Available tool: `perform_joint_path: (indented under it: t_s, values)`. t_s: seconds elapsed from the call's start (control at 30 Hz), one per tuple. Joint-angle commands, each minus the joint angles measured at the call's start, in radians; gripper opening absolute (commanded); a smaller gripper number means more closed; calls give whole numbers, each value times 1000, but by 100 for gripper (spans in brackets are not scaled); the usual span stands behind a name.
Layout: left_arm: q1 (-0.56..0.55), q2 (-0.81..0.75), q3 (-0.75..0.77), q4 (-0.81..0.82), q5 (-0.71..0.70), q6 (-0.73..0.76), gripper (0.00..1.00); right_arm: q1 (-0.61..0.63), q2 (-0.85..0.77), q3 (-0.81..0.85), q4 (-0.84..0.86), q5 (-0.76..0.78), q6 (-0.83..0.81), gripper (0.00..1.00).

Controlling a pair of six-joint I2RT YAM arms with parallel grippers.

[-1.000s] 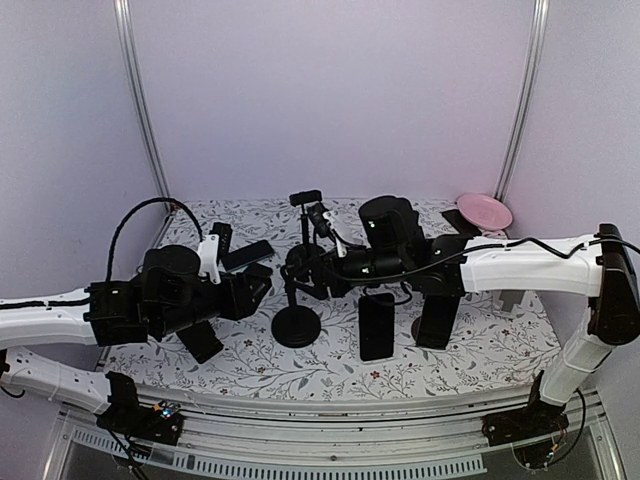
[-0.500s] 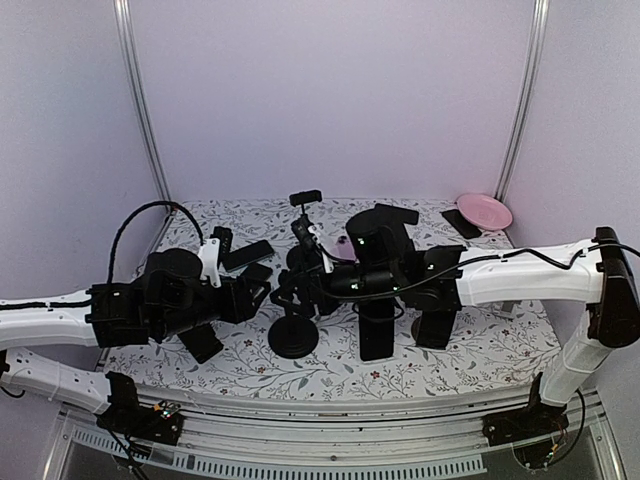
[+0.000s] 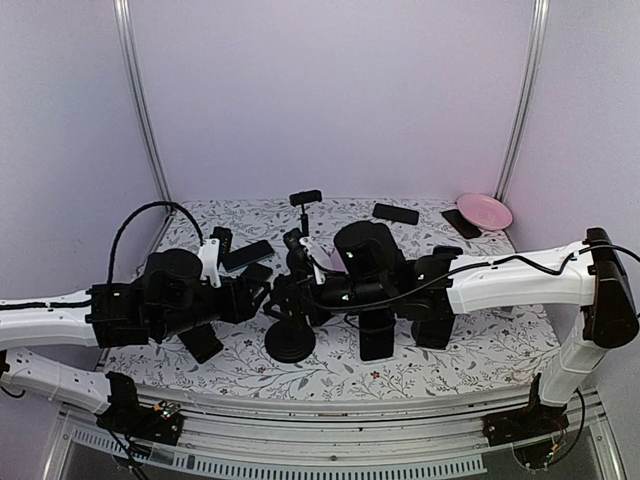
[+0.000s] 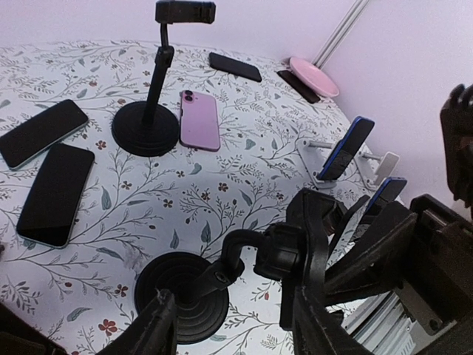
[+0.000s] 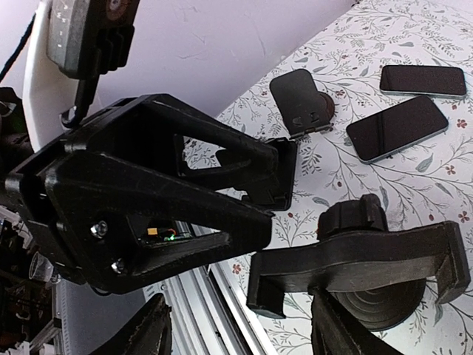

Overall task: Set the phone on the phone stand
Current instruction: Adjust the phone stand at the center of the board.

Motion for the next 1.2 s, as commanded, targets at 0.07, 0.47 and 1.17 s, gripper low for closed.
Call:
perform_joint_path:
  t_s: [0.07,0.47,1.17]
  values:
    - [-3,3,-17,1,14,-7,52,6,-41,30,-94,113,-24,68]
    - [-6,-9,-20,9,33,-10,51,-99,-130,17,-156,14,-218,74]
    - [-3,-52,4,-45,74,7,52,-270,100,179,-187,-559,-659,73]
